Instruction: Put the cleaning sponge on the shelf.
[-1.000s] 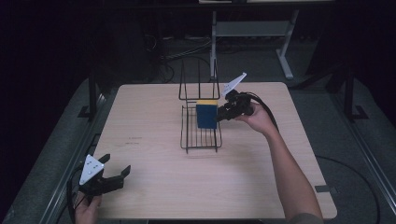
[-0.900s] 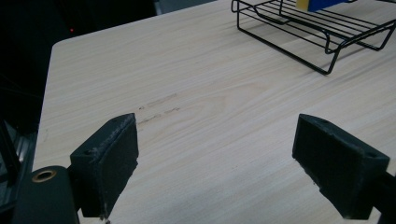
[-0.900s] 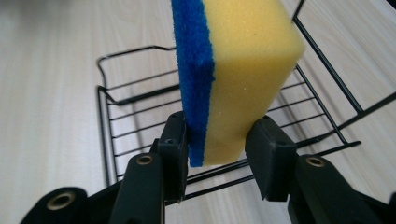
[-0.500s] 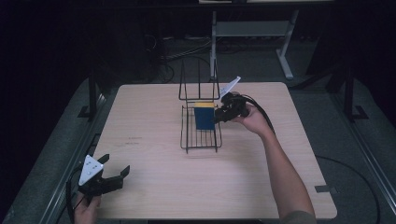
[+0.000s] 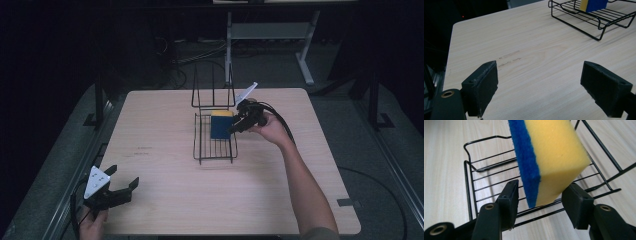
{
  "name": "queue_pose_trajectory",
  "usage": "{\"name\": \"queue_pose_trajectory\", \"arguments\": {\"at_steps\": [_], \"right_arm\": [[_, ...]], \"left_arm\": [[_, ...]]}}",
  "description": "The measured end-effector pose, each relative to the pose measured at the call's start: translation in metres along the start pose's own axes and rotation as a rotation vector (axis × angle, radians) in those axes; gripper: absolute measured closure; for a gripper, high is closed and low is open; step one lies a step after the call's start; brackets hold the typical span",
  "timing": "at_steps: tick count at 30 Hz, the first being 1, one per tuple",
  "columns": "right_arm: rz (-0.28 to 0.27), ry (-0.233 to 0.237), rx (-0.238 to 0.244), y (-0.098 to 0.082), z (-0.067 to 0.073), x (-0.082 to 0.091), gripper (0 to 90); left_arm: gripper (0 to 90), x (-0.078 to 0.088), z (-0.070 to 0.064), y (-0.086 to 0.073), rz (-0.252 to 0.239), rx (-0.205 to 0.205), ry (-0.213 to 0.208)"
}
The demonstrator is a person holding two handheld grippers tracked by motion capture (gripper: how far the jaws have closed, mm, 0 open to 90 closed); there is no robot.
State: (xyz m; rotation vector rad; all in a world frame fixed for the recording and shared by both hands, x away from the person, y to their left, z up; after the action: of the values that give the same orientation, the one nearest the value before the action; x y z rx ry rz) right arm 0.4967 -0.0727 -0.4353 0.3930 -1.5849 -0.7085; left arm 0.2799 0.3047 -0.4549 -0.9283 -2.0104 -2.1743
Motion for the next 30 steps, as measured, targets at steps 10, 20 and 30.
{"name": "queue_pose_trajectory", "arguments": {"at_steps": [10,20,30], "right_arm": [[0.001,0.009,-0.015,0.0013,0.0027,0.0013,41.5],[0.016,0.013,-0.045,-0.0023,0.0024,0.0037,36.2],[0.025,-0.009,-0.058,-0.0035,0.0058,0.0063,26.6]], "left_arm": [[13.9,0.0006,-0.0006,0.0001,-0.001,-0.003,0.002],[13.9,0.0004,-0.0010,0.0003,-0.003,-0.002,0.000],[13.9,0.0003,-0.0023,0.0001,0.000,-0.009,-0.001]]}}
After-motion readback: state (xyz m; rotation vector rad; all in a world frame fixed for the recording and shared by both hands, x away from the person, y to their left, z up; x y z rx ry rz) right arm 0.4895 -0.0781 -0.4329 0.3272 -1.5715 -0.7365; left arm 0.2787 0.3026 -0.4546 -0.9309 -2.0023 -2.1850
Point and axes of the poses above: each handheld gripper's, and its own axes: x roughly backward along the jaws, y roughly out of its top, z roughly to its left, the point moved 6 cm from there along -x, roughly forward along the jaws, and after that the axes turned 8 degrees about x, right-handed, at the moved point
